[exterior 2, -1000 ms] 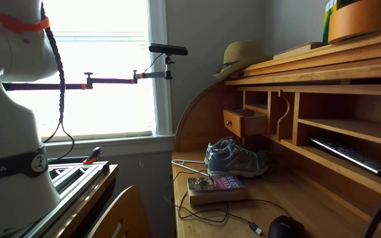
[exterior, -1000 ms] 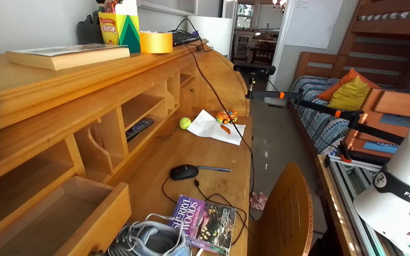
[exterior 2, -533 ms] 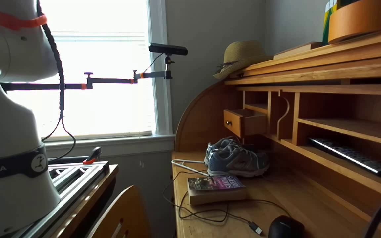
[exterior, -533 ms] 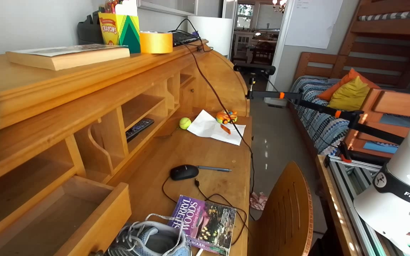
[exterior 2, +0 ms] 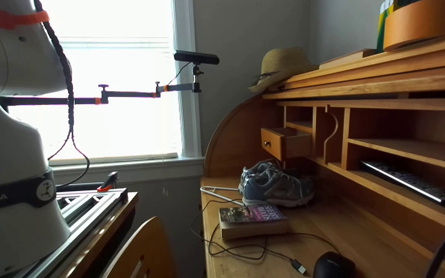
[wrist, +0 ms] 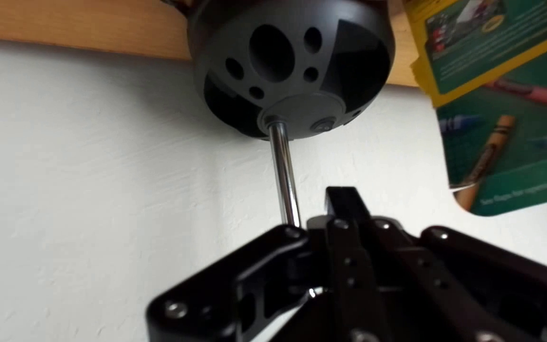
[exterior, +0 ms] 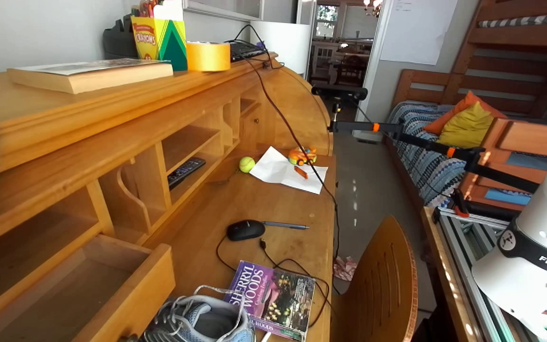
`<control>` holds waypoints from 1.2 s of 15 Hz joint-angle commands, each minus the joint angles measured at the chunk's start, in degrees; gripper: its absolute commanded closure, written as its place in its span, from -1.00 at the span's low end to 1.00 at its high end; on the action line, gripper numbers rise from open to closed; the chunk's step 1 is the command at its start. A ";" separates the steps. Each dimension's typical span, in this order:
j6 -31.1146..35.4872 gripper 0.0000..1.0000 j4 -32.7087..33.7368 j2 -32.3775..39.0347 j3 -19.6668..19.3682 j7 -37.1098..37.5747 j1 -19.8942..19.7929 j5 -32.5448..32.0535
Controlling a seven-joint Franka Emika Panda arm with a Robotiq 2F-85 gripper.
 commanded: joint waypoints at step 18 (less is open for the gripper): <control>-30.96 -1.00 -13.85 -28.51 -20.14 17.93 5.68 -0.01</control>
